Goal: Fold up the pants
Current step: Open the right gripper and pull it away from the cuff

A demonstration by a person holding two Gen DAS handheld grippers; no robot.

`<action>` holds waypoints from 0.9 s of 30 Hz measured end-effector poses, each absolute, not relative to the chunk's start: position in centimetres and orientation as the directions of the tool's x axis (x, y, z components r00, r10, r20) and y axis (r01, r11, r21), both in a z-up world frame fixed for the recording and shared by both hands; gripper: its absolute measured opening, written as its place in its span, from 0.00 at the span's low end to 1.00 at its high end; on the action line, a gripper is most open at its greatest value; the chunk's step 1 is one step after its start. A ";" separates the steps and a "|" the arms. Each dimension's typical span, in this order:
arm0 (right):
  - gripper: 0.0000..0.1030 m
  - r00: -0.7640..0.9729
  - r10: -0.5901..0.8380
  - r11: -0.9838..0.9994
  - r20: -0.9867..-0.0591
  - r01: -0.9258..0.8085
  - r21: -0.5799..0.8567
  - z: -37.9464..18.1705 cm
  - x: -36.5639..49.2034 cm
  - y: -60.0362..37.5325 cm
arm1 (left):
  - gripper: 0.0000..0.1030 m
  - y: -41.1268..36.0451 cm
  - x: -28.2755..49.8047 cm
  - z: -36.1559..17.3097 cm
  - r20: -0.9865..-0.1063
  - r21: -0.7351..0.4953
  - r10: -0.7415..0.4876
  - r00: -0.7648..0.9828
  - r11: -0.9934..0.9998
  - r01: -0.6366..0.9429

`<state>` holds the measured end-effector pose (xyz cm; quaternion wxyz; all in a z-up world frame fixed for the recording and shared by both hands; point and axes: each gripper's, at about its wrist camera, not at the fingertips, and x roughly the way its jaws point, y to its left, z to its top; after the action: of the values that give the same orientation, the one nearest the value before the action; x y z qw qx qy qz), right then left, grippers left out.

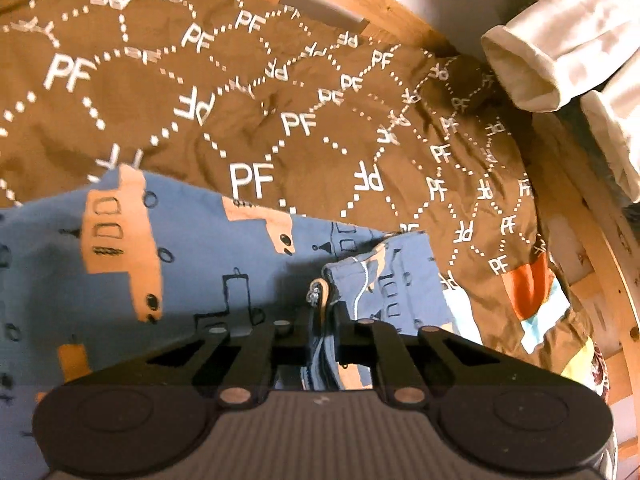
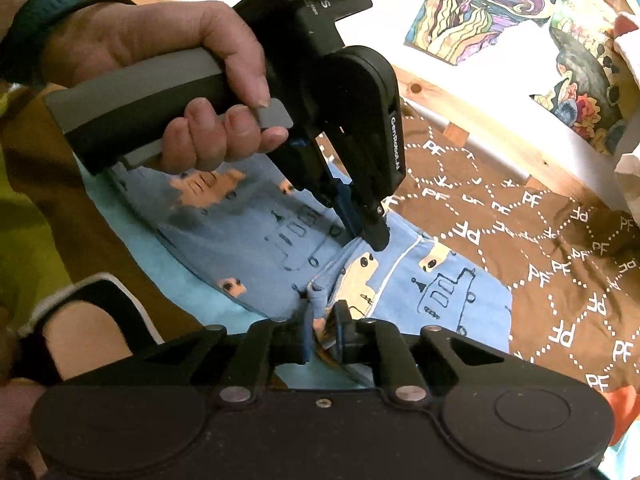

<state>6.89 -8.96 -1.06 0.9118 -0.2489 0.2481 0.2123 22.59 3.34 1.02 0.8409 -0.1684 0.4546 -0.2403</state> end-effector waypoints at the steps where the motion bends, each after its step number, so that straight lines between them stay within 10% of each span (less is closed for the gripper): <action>1: 0.11 0.784 0.275 0.784 -0.556 -0.518 -0.343 -0.7 6.8 -8.8 | 0.09 3.7 22.4 1.4 -0.680 -0.499 -0.557 0.477 0.828 0.255; 17: 0.11 0.641 0.443 0.671 -0.626 -0.700 -0.242 0.3 8.0 -0.9 | 0.11 13.4 20.4 0.3 -0.710 -0.432 -0.468 0.526 0.879 0.199; 27: 0.52 0.698 0.385 0.675 -0.604 -0.660 -0.332 1.4 8.1 -4.9 | 0.47 14.2 18.1 0.7 -0.711 -0.374 -0.398 0.580 0.912 0.168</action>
<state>8.10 -4.87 1.39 0.8799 -0.2731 0.2510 0.2969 18.14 14.24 0.72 0.8787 -0.1340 0.4291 -0.1610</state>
